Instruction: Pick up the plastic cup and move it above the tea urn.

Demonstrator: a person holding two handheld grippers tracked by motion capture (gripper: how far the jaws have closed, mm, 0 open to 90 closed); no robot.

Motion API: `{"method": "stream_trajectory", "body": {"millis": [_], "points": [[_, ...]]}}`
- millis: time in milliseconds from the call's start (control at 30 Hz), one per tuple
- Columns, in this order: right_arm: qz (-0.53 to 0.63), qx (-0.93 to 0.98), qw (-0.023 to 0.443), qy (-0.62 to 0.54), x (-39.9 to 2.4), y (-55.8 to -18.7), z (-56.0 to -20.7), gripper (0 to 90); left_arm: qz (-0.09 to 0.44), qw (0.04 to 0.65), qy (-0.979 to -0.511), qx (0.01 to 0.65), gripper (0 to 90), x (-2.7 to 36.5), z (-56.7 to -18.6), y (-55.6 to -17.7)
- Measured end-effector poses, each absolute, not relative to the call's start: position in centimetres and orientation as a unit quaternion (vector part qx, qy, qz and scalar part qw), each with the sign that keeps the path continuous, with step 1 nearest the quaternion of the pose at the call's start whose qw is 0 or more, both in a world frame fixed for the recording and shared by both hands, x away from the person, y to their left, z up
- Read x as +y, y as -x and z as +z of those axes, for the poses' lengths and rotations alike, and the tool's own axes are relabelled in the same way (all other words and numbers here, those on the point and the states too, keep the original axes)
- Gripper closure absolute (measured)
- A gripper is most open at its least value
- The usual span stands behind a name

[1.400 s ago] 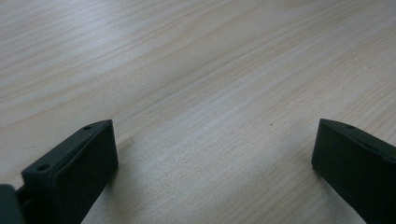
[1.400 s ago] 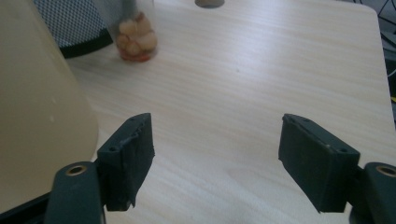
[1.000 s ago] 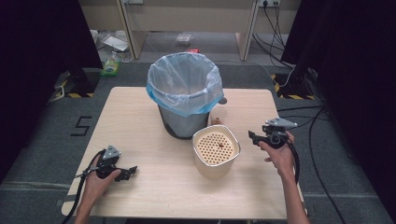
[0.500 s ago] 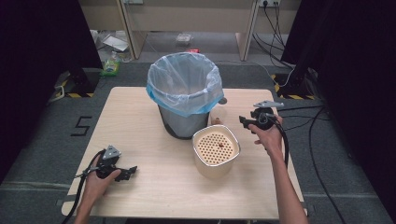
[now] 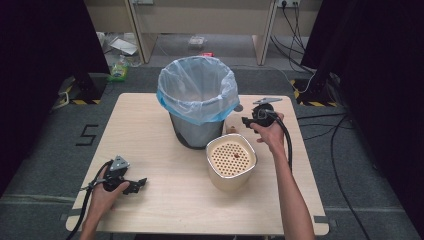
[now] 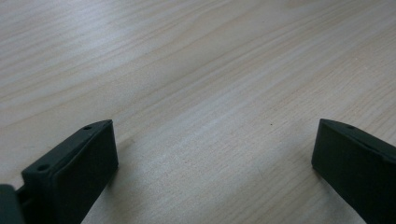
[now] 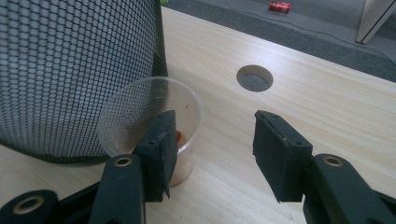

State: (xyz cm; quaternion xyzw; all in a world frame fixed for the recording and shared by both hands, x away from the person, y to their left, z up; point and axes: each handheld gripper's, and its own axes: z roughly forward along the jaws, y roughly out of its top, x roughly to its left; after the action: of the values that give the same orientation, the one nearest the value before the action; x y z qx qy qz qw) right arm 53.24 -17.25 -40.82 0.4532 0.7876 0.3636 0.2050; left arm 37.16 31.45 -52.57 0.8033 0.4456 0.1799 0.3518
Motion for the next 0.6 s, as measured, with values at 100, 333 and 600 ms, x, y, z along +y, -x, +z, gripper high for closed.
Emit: {"method": "stream_trajectory", "body": {"millis": [100, 333, 600], "points": [[0.363, 0.79, 0.196, -0.453, -16.6, -54.1, -41.0, 52.2, 0.18, 0.351, -0.803, 0.446, 0.0, 31.4, -52.6, -37.2], [0.346, 0.801, 0.186, -0.452, -15.7, -55.0, -41.5, 54.4, 0.18, 0.352, -0.803, 0.446, 0.0, 31.4, -52.6, -37.2], [0.328, 0.811, 0.176, -0.451, -14.8, -56.0, -42.5, 59.3, 0.18, 0.351, -0.803, 0.446, 0.0, 31.4, -52.6, -37.1]]}}
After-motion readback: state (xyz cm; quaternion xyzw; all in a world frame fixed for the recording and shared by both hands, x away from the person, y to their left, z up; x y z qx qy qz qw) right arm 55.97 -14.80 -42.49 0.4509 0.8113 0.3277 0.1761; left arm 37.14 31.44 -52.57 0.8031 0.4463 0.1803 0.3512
